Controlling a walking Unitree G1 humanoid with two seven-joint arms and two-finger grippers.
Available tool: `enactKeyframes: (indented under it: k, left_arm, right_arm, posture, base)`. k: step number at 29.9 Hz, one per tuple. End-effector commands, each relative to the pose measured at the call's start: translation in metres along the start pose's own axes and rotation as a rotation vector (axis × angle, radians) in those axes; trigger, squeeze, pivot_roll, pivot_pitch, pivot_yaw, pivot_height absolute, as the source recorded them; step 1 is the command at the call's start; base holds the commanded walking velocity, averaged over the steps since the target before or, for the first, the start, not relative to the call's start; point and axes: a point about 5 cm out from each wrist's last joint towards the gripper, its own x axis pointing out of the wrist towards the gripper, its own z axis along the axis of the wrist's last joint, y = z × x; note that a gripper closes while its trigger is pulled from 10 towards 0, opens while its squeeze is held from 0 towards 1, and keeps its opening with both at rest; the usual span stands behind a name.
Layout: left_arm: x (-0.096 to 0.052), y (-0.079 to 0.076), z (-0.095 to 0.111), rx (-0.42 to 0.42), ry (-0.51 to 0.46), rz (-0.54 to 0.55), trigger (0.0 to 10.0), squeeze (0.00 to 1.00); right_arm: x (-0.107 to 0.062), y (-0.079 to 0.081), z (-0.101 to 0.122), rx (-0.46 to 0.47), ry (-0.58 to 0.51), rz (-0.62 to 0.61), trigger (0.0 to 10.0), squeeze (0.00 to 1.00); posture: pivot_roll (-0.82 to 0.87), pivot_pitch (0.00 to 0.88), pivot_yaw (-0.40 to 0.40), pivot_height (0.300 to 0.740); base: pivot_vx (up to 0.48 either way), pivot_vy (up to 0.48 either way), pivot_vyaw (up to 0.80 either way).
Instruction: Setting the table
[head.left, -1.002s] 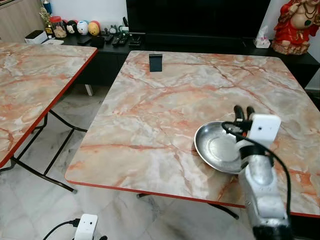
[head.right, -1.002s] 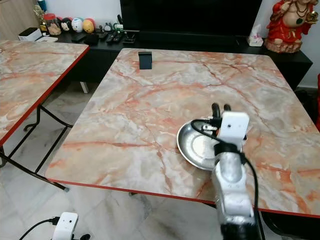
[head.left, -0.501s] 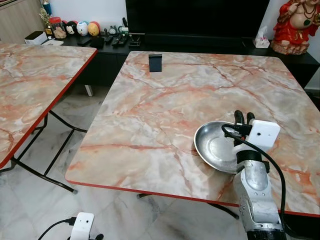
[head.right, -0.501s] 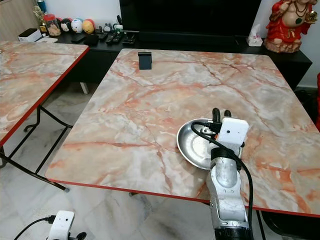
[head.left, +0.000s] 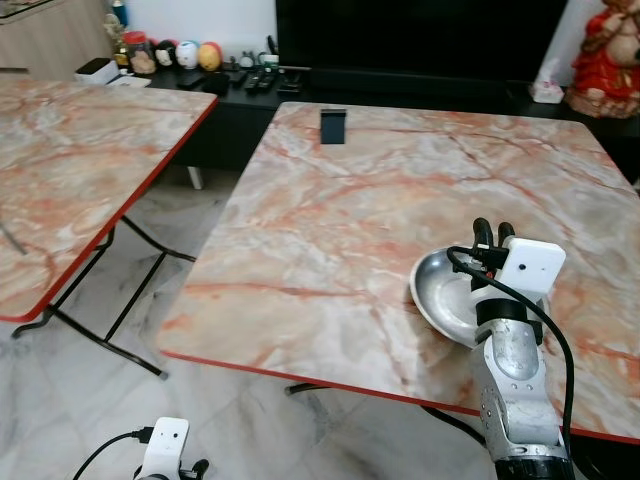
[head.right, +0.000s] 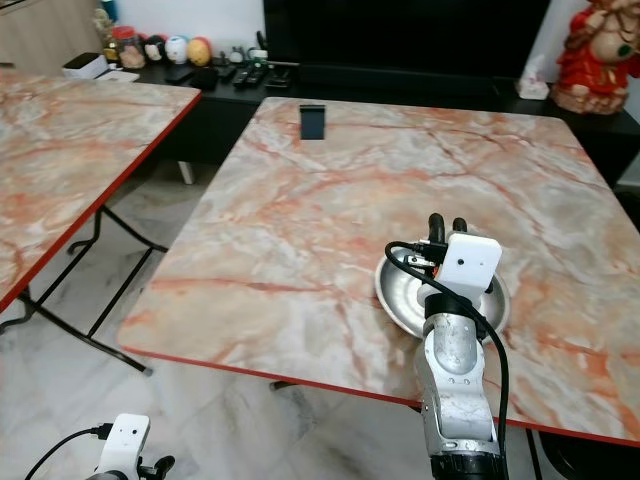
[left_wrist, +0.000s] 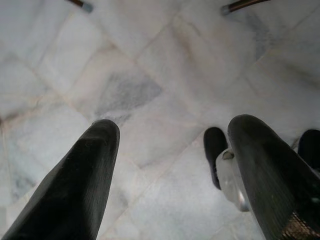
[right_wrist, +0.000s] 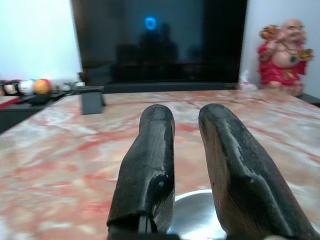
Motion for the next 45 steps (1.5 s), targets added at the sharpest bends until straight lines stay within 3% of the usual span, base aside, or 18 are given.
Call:
enactKeyframes:
  k: [1, 5, 10, 16, 23, 28, 45]
  left_arm:
    - [0.000, 0.002, -0.002, -0.009, 0.017, 0.004, 10.0, 0.00]
    - [0.000, -0.014, -0.006, -0.006, 0.021, -0.017, 10.0, 0.00]
    - [0.000, -0.020, -0.008, -0.002, 0.024, -0.027, 10.0, 0.00]
    - [0.000, -0.020, -0.008, 0.004, 0.025, -0.030, 10.0, 0.00]
    - [-0.002, 0.001, -0.010, 0.011, 0.021, -0.012, 10.0, 0.00]
    - [-0.004, 0.005, -0.013, 0.014, 0.029, -0.009, 10.0, 0.00]
    - [-0.002, -0.010, -0.013, 0.007, 0.034, -0.023, 10.0, 0.00]
  right_arm:
    - [0.002, 0.002, 0.002, -0.006, -0.010, 0.006, 10.0, 0.00]
    - [0.003, 0.003, 0.002, -0.013, -0.011, 0.017, 10.0, 0.00]
    - [0.003, 0.005, 0.003, -0.012, -0.016, 0.021, 10.0, 0.00]
    - [0.005, 0.004, 0.004, -0.014, -0.022, 0.020, 10.0, 0.00]
    - [0.005, 0.006, 0.004, -0.015, -0.027, 0.028, 10.0, 0.00]
    - [0.006, 0.007, 0.005, -0.015, -0.031, 0.033, 10.0, 0.00]
    - [0.008, 0.010, 0.005, -0.011, -0.033, 0.041, 10.0, 0.00]
  posture:
    - [0.01, 0.000, 0.006, 0.731]
    - [0.01, 0.000, 0.004, 0.731]
    - [0.00, 0.000, 0.010, 0.731]
    - [-0.01, 0.000, 0.015, 0.731]
    - [-0.01, 0.000, 0.016, 0.731]
    - [-0.01, 0.000, 0.019, 0.731]
    - [0.00, 0.000, 0.012, 0.731]
  base:
    - [0.000, 0.341, 0.00]
    - [0.000, 0.400, 0.00]
    - [0.000, 0.406, 0.00]
    - [0.000, 0.407, 0.00]
    - [0.000, 0.405, 0.00]
    - [0.000, 0.405, 0.00]
    - [0.000, 0.405, 0.00]
